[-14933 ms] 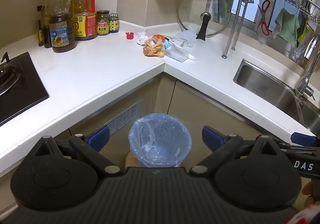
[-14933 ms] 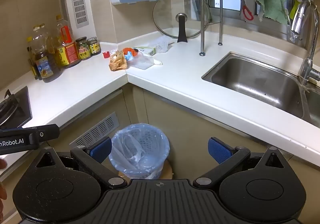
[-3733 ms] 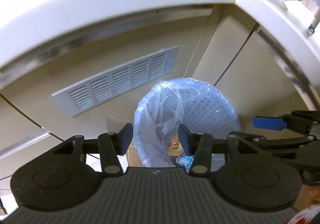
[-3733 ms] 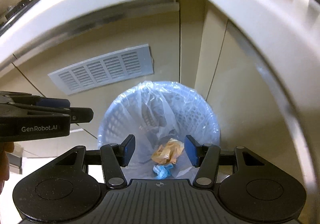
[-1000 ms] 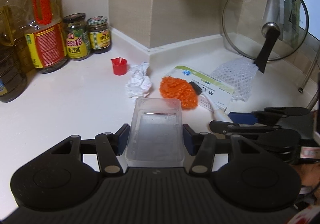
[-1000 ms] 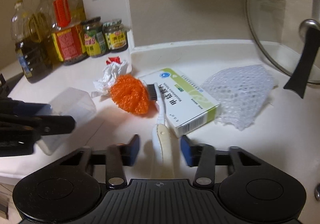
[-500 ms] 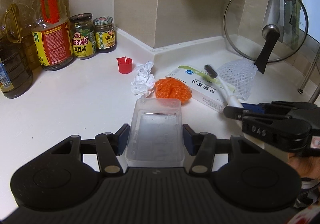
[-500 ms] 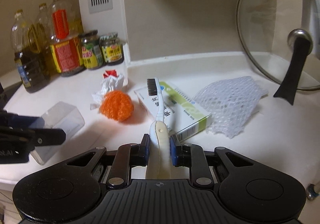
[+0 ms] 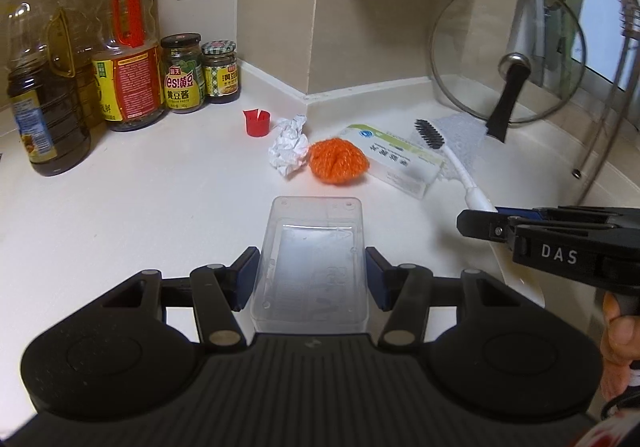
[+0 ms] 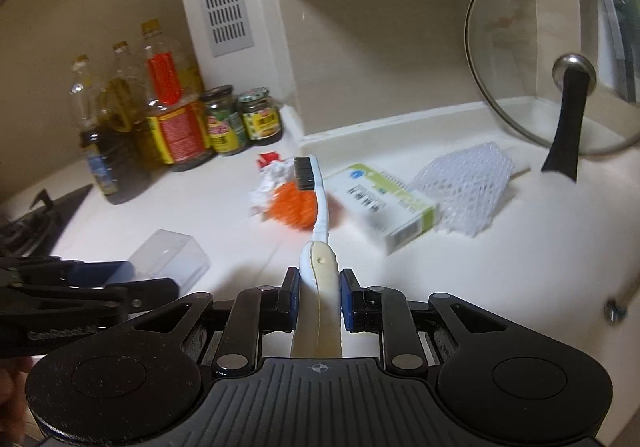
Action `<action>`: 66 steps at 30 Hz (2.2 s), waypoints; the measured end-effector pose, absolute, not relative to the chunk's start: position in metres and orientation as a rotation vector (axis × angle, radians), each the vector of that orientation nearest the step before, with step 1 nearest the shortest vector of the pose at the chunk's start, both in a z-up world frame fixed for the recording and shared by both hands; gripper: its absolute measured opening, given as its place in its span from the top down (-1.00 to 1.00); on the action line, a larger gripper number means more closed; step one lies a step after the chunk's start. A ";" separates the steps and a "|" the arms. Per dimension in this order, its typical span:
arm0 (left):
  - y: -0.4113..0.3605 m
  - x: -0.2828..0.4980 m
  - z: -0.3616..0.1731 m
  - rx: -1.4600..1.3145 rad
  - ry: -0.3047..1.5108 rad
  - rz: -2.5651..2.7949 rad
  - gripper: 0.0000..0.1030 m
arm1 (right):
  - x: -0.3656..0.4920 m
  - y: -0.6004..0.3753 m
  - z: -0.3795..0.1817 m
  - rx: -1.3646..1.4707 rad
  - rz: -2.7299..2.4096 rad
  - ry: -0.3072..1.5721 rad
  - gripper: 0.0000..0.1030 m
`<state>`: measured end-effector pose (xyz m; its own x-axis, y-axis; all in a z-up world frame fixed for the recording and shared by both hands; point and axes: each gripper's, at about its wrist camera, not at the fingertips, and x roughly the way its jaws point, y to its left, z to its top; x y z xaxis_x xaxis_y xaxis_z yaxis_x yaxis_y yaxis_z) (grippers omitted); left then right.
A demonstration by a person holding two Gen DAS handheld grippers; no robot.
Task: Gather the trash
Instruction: 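Carry the plastic box and toothbrush down over the wastebasket with both tools, then open left tool to drop the plastic box while right tool releases the toothbrush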
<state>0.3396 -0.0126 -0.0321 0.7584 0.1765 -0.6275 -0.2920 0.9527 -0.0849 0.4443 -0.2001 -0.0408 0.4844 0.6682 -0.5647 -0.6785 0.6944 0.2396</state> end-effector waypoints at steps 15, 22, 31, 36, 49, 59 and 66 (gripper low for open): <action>-0.008 0.208 -0.063 -0.167 0.722 0.149 -0.02 | 0.282 -0.205 -0.065 0.010 0.746 0.793 0.59; -0.006 0.183 -0.097 -0.208 0.798 0.163 -0.02 | 0.252 -0.204 -0.096 -0.041 0.747 0.868 0.59; -0.004 0.186 -0.141 -0.254 0.881 0.209 -0.02 | 0.257 -0.199 -0.137 -0.134 0.778 0.912 0.59; -0.003 0.191 -0.165 -0.289 0.925 0.229 -0.02 | 0.261 -0.195 -0.160 -0.175 0.803 0.946 0.59; -0.004 0.207 -0.210 -0.316 1.012 0.230 -0.02 | 0.283 -0.187 -0.205 -0.205 0.801 1.026 0.59; -0.002 0.223 -0.230 -0.323 1.038 0.230 -0.02 | 0.298 -0.179 -0.221 -0.205 0.788 1.051 0.59; -0.002 0.233 -0.235 -0.321 1.046 0.217 -0.02 | 0.302 -0.178 -0.224 -0.202 0.775 1.057 0.59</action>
